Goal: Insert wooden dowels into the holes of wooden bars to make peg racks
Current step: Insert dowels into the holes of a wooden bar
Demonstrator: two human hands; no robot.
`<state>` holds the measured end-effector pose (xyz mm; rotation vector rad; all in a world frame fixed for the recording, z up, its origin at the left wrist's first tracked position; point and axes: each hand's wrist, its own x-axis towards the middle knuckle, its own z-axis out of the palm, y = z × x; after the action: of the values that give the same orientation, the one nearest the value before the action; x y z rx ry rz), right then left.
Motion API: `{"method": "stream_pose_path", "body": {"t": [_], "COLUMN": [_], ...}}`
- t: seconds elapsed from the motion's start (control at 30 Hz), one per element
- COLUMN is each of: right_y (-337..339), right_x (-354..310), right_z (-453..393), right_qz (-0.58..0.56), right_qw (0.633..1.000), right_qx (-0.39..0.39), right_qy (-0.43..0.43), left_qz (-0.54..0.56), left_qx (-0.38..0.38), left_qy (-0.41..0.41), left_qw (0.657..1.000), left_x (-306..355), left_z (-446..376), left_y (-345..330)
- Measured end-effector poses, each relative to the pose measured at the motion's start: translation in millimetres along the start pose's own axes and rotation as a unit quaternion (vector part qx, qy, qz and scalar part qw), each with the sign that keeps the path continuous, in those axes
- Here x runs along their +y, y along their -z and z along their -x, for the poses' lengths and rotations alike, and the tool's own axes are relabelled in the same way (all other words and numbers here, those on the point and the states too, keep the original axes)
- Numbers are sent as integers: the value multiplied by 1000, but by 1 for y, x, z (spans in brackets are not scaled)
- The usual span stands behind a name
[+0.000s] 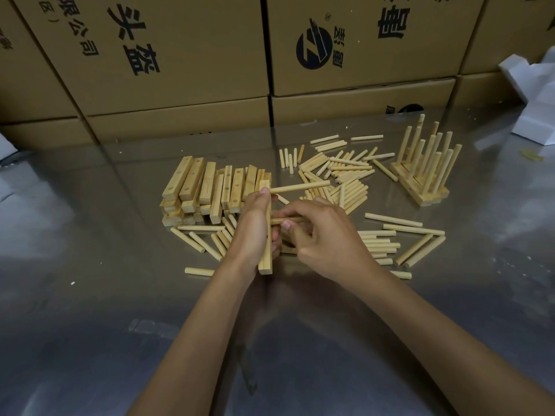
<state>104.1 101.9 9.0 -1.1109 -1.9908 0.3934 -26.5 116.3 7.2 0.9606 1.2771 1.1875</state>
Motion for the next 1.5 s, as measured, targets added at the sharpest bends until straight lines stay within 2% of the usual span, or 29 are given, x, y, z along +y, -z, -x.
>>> {"method": "stream_pose_path", "body": {"t": [0.07,0.17,0.23,0.27,0.3,0.37,0.43,0.47,0.53,0.63,1.0,1.1,1.2,1.33,1.43,1.5], "right_y": [3,18,39,52,66,90,101,101,98,94,77,67,63,68,50,33], "right_x": [-2,1,16,26,39,69,91,98,104,105,104,100,83,42,13,0], "right_z": [-2,-6,-12,-15,-17,-14,-9,-7,-6,-8,-10,-10,-12,-12,-6,-1], "right_qz": [-6,-20,-55,-61,-37,70,149,158,144,133,120,78,61,-42,-131,-135], "right_qw": [1000,994,980,975,973,963,929,916,911,915,927,944,970,962,960,966], "right_qx": [-1,110,171,172,148,46,-64,-93,-95,-87,-169,-131,-86,-221,-228,-211], "right_qy": [0,-17,-83,-127,-173,-256,-333,-357,-374,-370,-313,-294,-218,-155,-94,-60], "left_qz": [-10,-2,28,40,47,54,47,40,32,26,14,18,45,101,122,123], "left_qx": [11,43,61,68,74,83,86,86,87,82,91,91,88,89,97,96], "left_qy": [0,2,20,27,33,43,45,45,48,47,52,46,58,75,77,74], "left_qw": [1000,999,998,997,996,994,994,995,994,995,994,995,993,988,985,985], "left_x": [0,1,4,6,7,10,10,10,10,11,10,7,7,8,7,6], "left_z": [1,1,1,1,1,1,1,2,2,3,1,1,-1,-2,-3,-2], "left_y": [0,-1,2,4,6,6,4,3,2,1,0,1,3,8,9,9]}}
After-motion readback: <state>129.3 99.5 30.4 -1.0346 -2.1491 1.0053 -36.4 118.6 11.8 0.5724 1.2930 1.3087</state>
